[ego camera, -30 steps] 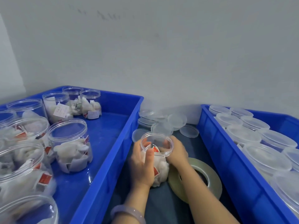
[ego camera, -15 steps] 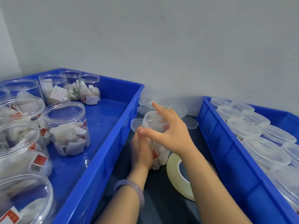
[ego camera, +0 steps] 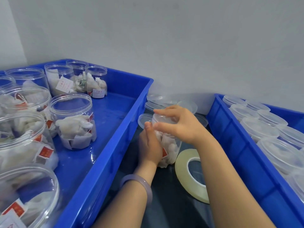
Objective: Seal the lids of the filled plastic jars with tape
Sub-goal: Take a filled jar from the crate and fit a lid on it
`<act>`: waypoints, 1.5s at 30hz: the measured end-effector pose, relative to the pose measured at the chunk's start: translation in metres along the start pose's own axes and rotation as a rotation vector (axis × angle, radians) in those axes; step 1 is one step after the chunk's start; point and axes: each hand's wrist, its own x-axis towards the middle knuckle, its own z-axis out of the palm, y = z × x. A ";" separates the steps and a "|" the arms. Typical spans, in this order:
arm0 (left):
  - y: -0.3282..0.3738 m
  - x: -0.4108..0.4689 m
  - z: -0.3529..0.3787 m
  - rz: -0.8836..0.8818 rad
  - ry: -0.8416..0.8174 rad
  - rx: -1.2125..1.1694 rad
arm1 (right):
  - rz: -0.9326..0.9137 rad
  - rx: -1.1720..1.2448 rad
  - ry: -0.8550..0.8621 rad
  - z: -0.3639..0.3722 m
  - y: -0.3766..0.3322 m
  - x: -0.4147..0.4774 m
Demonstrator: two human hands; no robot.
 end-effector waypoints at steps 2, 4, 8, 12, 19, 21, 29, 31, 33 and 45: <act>-0.002 0.000 0.001 0.029 0.018 -0.012 | -0.015 0.012 -0.055 -0.006 0.000 0.001; 0.000 -0.002 0.001 0.044 0.023 -0.024 | -0.017 0.011 -0.091 -0.007 0.001 0.002; 0.003 -0.003 -0.001 0.038 -0.004 -0.048 | -0.024 -0.062 -0.058 -0.003 -0.003 -0.001; -0.001 -0.002 0.001 -0.010 -0.002 -0.051 | -0.032 -0.173 0.188 0.013 0.000 -0.013; -0.004 -0.001 0.000 -0.165 -0.024 -0.068 | -0.001 -0.259 0.310 0.025 -0.003 -0.018; -0.002 -0.001 -0.001 -0.074 -0.057 -0.073 | -0.017 -0.220 0.216 0.017 0.000 -0.020; -0.001 -0.007 0.003 0.002 -0.026 -0.034 | 0.075 0.049 0.282 0.020 -0.001 -0.030; -0.005 -0.005 0.005 -0.050 -0.008 0.024 | 0.135 -0.123 0.450 0.037 -0.009 -0.032; -0.005 -0.002 0.004 -0.025 0.023 0.024 | 0.162 -0.249 0.422 0.032 -0.013 -0.035; -0.007 0.011 -0.003 -0.183 -0.196 -0.106 | -0.009 -0.020 0.212 0.009 0.008 -0.030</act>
